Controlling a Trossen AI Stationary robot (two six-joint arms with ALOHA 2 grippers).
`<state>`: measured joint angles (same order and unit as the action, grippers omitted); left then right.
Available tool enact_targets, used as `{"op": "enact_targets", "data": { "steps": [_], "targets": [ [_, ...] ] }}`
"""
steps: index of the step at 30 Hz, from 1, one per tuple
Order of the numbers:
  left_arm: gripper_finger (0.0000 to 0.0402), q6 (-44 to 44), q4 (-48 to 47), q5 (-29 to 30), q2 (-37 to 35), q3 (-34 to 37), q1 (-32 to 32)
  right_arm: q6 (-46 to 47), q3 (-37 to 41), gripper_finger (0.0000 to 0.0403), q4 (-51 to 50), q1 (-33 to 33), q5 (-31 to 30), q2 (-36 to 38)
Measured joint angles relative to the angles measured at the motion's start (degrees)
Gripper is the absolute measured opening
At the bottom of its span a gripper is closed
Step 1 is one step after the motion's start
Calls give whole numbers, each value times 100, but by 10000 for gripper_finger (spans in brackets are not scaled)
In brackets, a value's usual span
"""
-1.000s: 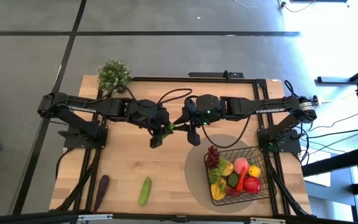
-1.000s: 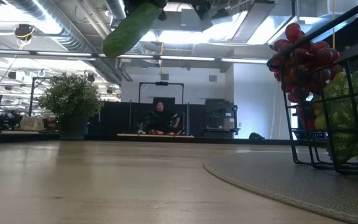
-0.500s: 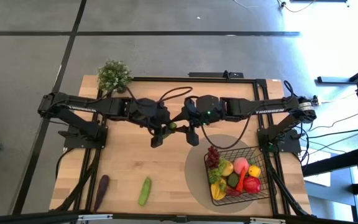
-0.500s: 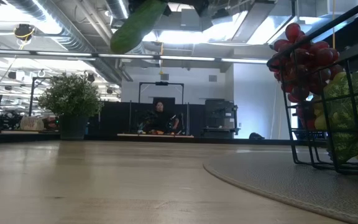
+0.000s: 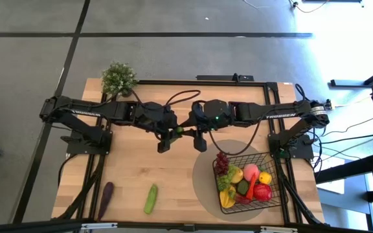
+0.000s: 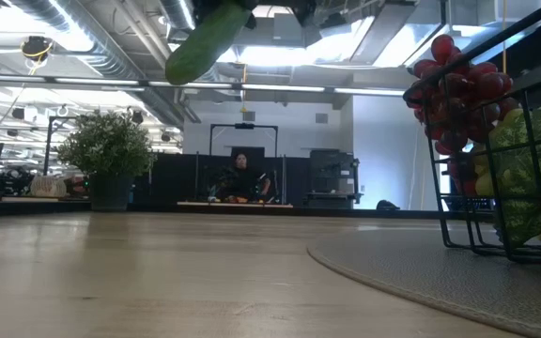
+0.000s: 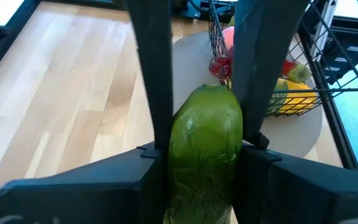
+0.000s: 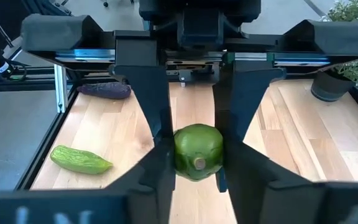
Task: Build produce basket
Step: Put the cucumber into the wire basket
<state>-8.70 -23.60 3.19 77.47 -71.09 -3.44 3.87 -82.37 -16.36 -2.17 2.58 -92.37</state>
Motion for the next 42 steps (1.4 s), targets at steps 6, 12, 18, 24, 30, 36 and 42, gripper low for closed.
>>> {"op": "enact_targets", "data": {
  "steps": [6, 12, 18, 24, 30, 36, 42],
  "targets": [
    [102, -49, -23, 92, 0, 4, 23, 3, 0, 52, -4, 2, -34, -9],
    [124, -130, -68, 51, 0, 4, 70, 7, 1, 47, 3, 9, -26, -17],
    [128, -285, -313, -61, 0, -2, 72, 16, 7, 39, 15, 9, -6, -33],
    [130, -314, -492, -96, 0, -7, 70, 36, 11, 37, -56, 9, -3, -38],
    [131, -314, -755, -45, 0, -7, 70, 196, 2, 35, -211, 9, 29, -29],
    [131, -429, -955, -38, 0, -7, 70, 336, 2, 31, -296, 9, 37, 14],
    [131, -472, -1078, -30, 0, -7, 40, 338, 7, 31, -328, 9, 49, 21]
  ]
}}
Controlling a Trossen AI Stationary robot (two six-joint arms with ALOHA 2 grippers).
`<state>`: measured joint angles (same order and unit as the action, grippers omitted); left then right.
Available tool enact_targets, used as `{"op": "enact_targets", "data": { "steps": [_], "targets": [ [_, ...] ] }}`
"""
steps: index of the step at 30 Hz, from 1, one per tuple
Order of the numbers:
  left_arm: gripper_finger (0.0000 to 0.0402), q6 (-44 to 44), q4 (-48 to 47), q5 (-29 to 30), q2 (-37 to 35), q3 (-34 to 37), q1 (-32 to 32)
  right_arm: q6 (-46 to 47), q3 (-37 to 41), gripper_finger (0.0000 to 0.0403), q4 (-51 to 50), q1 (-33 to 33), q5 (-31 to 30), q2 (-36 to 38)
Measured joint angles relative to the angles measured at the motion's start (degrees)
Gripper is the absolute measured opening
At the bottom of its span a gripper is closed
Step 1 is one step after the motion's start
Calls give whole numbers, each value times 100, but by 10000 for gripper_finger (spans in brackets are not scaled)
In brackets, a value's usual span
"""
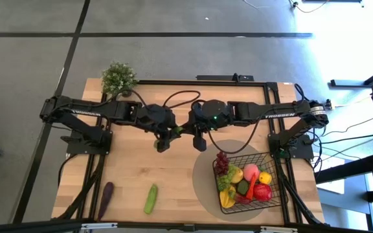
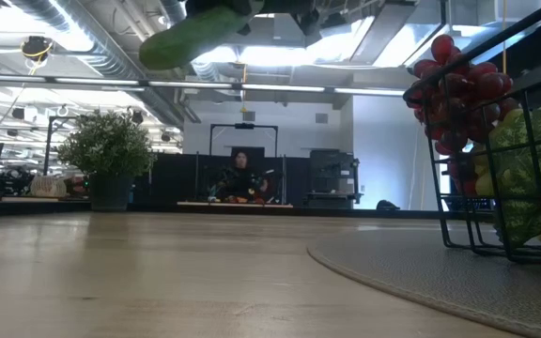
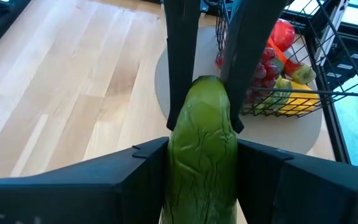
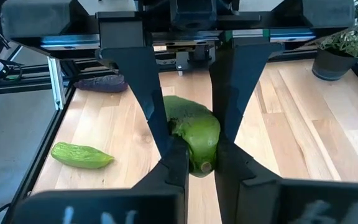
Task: Build produce basket
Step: Put the cucumber into the wire basket
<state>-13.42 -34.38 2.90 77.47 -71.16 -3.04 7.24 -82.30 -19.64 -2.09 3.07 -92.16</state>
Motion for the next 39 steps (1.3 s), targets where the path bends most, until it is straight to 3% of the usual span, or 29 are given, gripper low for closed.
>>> {"op": "enact_targets", "data": {
  "steps": [10, 18, 28, 39],
  "targets": [
    [131, -116, 33, 60, -4, 3, -36, -6, 4, 27, -28, -4, 24, 11],
    [100, -112, 161, 146, -7, 7, -36, -6, 4, 25, -38, 0, 22, 24],
    [166, -147, 252, 189, 203, 9, -38, -26, 11, 26, -112, -2, 12, 24],
    [174, -112, -68, 197, 161, 20, -38, 150, -6, 22, -496, 0, -22, 42]
  ]
}}
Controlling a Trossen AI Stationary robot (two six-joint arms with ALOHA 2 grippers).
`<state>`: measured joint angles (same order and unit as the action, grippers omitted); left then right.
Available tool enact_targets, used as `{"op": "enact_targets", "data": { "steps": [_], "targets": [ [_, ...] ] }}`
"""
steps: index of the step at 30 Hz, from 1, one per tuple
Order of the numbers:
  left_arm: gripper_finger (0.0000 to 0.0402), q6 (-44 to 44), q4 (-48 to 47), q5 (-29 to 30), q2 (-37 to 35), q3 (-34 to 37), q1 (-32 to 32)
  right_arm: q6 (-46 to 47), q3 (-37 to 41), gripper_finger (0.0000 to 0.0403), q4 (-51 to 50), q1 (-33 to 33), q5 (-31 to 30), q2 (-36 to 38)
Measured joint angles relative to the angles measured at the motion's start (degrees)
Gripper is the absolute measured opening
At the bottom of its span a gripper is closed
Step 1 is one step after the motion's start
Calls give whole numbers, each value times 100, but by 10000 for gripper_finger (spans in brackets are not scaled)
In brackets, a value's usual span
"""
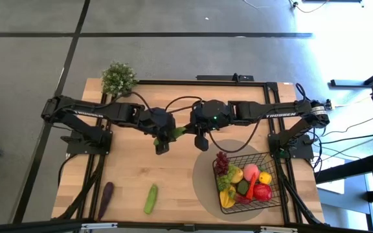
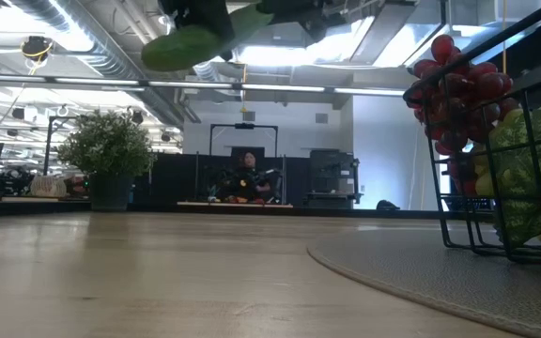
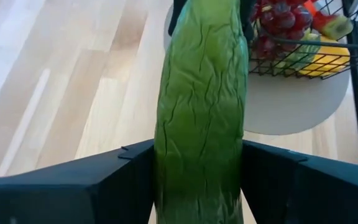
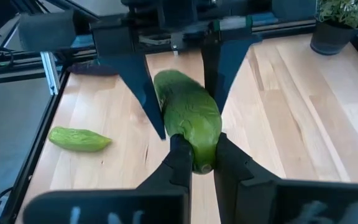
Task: Build produce basket
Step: Put the cucumber into the wire basket
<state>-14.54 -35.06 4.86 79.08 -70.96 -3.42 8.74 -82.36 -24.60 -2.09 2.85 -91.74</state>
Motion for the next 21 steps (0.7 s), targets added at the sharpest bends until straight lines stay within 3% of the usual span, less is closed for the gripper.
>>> {"op": "enact_targets", "data": {
  "steps": [10, 21],
  "targets": [
    [174, -54, -42, -1035, -6, -2, 9, 3, 2, 21, -146, -6, 86, 11],
    [174, -370, -1067, -691, -8, -22, 44, 3, 12, 21, -209, 13, -24, -9]
  ]
}}
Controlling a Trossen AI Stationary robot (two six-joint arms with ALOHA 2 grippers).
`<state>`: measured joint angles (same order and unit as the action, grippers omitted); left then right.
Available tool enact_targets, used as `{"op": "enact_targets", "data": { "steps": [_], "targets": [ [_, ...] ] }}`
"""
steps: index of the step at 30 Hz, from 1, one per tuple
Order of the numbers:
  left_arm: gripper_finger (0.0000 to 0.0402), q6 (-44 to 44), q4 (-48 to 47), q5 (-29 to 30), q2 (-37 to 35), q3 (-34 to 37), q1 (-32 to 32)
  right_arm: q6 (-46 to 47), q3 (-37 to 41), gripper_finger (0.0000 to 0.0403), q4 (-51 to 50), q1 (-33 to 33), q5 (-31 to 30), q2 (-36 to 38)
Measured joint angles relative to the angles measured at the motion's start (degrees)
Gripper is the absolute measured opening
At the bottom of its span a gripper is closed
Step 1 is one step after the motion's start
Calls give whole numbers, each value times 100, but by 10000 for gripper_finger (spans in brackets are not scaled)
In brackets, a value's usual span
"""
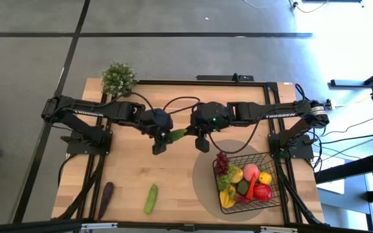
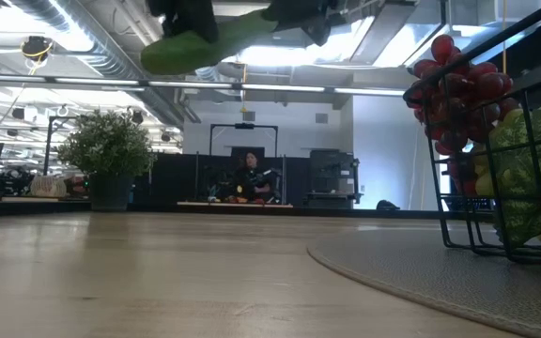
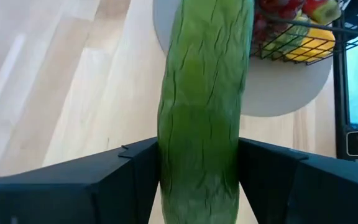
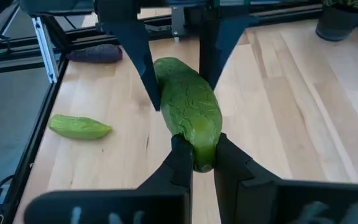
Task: Build produce basket
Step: Put the cucumber into the wire basket
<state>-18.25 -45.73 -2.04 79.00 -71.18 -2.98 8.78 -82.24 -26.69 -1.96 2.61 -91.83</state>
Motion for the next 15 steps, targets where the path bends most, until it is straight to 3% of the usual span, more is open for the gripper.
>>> {"op": "enact_targets", "data": {
  "steps": [9, 15],
  "targets": [
    [174, -151, -254, -585, 0, 0, -70, -7, 0, 21, -185, -11, 50, 0],
    [174, -359, -1137, -719, 1, 32, -142, -28, 0, 21, -301, 2, -80, 15]
  ]
}}
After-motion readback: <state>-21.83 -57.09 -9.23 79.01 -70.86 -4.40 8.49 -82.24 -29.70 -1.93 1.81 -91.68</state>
